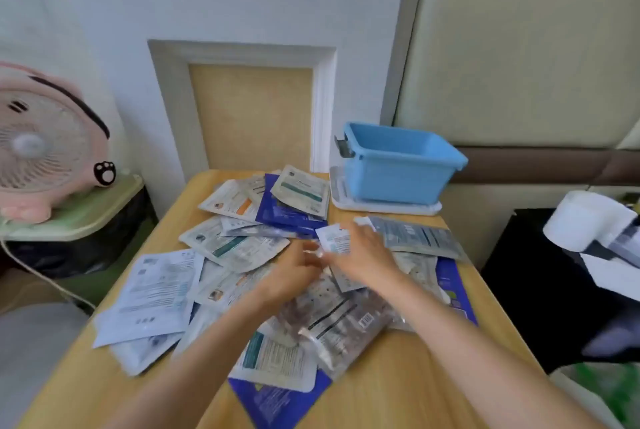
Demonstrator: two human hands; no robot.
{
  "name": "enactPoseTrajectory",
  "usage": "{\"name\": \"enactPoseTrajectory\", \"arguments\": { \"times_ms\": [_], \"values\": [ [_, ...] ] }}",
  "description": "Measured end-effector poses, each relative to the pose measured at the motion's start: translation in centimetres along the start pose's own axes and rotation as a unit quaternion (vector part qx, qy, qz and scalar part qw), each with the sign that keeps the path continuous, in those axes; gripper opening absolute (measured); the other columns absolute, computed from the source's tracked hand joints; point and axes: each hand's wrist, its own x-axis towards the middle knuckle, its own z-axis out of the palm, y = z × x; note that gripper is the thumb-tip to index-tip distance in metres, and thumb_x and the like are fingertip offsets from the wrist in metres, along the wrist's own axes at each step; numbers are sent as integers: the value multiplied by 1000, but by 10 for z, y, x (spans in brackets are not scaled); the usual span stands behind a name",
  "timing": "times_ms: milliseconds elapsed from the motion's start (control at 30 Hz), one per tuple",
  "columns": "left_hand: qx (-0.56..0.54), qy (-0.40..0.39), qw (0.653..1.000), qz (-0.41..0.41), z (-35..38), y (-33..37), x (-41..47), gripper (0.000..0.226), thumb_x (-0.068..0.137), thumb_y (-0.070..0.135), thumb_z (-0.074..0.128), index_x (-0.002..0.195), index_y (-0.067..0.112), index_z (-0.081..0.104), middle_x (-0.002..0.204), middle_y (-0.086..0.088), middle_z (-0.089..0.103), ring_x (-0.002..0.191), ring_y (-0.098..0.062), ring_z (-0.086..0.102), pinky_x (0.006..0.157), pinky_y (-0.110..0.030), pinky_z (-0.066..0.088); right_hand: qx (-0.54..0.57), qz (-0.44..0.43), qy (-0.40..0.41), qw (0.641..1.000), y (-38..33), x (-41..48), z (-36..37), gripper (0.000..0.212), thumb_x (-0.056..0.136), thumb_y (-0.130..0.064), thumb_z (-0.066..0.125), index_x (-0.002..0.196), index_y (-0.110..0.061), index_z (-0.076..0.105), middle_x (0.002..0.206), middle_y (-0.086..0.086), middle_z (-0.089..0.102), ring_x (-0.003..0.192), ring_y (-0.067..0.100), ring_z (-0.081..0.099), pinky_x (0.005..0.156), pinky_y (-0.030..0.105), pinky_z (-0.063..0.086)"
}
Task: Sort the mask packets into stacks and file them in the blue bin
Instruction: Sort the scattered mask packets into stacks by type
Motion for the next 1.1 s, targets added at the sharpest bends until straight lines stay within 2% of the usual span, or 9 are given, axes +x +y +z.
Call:
{"name": "enactPoseTrajectory", "arguments": {
  "times_ms": [133,333,467,533,600,700,800,1000,1100],
  "values": [
    [-15,38,999,33,-5,4,-35,44,91,-7,44,132,8,39,128,-5,55,109,-15,52,70,-16,46,-99,15,-64,993,-8,-25,24,84,89,-47,49,151,-17,-1,159,13,-4,146,35,-3,114,61,0],
    [41,50,997,50,-30,0,-79,23,92,7,53,114,15,53,114,5,63,109,-14,59,86,-30,50,-192,-11,-21,981,-8,-45,16,48,92,-12,43,139,-3,36,144,19,35,133,35,34,107,52,31],
    [34,68,996,50,-27,11,-93,26,91,14,57,116,13,52,119,-1,63,107,-17,59,96,-38,48,16,-80,112,990,-6,-68,-7,20,96,-6,40,114,-5,50,94,5,57,75,13,55,61,19,45],
    [-3,90,996,27,-17,20,-97,49,88,29,64,128,11,43,130,-3,55,112,-20,56,101,-39,45,333,-41,139,931,-10,-77,-28,13,96,-5,42,106,-3,51,91,4,53,72,10,51,53,10,43],
    [-94,61,994,-10,-7,31,-101,73,78,49,67,135,10,40,130,-2,53,112,-21,56,101,-36,43,613,-27,94,784,-16,-89,-43,13,96,-2,43,106,-2,51,99,8,59,81,14,60,57,15,51],
    [-280,19,959,28,8,45,-103,44,85,32,64,121,9,56,117,-9,67,108,-29,62,98,-42,47,711,-20,34,702,-17,-109,-39,17,95,-1,46,109,-3,55,102,11,66,86,18,67,63,25,57],
    [-271,143,950,57,10,51,-106,22,86,11,64,108,7,61,107,-17,68,95,-31,65,82,-42,54,668,-16,-1,744,-12,-118,-32,19,89,-3,58,106,-8,60,105,14,69,88,25,69,69,32,58],
    [-91,203,971,85,-4,35,-113,5,89,15,62,85,13,59,77,-1,64,67,-14,61,56,-22,47,516,-62,2,854,-14,-118,-34,13,90,-13,60,102,-11,65,88,13,72,70,20,68,67,36,58],
    [-36,318,945,72,-32,12,-108,21,92,30,57,80,13,52,74,-5,59,61,-18,56,49,-26,43,326,-77,30,942,-14,-107,-16,26,90,-26,60,115,-21,59,114,5,67,99,16,64,91,43,52]
  ]
}}
